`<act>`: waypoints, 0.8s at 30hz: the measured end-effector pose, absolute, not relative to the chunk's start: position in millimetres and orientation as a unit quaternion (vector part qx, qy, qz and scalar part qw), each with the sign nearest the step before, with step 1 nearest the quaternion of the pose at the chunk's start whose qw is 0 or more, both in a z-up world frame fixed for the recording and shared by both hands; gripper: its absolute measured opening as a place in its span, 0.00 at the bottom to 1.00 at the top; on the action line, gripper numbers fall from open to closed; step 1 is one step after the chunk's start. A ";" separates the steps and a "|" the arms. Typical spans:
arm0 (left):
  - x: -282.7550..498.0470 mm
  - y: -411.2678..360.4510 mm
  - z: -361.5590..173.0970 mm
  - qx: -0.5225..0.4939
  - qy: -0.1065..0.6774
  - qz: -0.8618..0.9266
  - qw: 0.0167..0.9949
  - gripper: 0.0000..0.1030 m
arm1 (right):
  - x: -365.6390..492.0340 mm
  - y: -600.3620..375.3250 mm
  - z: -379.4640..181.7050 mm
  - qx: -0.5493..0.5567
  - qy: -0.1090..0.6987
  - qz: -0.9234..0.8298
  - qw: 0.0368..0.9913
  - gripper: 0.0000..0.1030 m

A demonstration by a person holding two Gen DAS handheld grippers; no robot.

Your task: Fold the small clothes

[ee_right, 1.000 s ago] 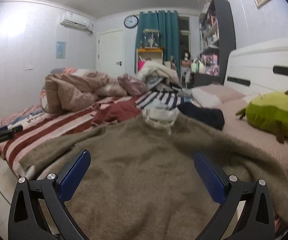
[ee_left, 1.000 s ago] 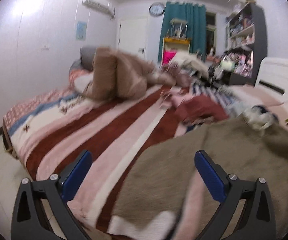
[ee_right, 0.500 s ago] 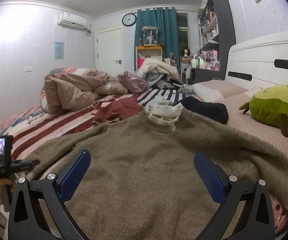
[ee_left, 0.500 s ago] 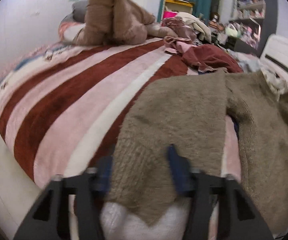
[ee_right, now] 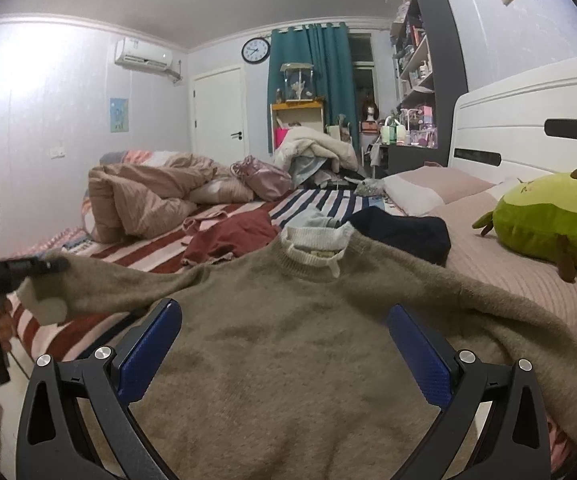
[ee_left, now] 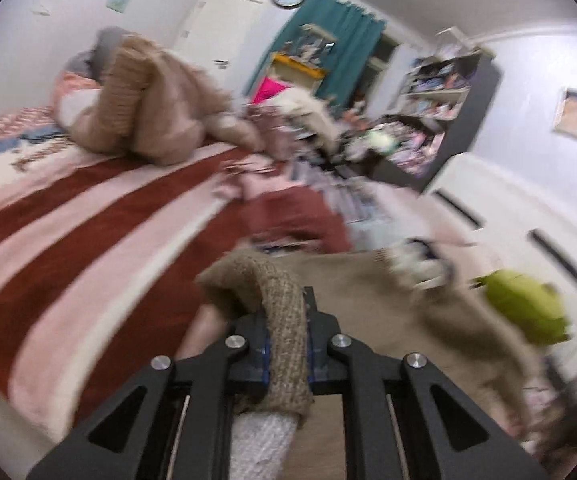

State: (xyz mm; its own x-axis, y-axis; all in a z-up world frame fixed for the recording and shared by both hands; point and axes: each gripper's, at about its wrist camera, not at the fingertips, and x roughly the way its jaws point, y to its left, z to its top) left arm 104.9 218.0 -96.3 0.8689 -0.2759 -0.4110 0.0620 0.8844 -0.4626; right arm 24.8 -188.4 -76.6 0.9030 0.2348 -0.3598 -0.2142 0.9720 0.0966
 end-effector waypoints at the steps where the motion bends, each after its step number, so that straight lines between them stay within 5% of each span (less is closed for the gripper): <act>1: 108.2 211.8 -88.1 -0.240 0.238 -0.122 0.933 0.09 | 26.0 -190.6 -75.8 0.030 0.187 0.118 0.975 1.00; 6: 125.2 163.2 -69.8 -0.289 0.252 -0.229 0.895 0.08 | 44.6 -188.0 -82.5 0.044 0.228 0.184 0.955 1.00; 11: 138.2 100.5 -79.7 -0.325 0.295 -0.288 0.851 0.09 | 74.4 -165.5 -128.1 0.175 0.327 0.417 0.830 1.00; 24: 141.2 43.9 -126.5 -0.361 0.380 -0.345 0.778 0.09 | 131.7 -174.8 -227.3 0.444 0.246 0.575 0.642 0.97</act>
State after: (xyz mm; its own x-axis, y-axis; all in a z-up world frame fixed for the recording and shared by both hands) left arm 141.2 43.9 -126.5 0.4727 -0.8118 -0.3429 0.2627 0.5012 -0.8245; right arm 131.7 -174.8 -227.3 0.2178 0.9563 0.1950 -0.5198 -0.0555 0.8525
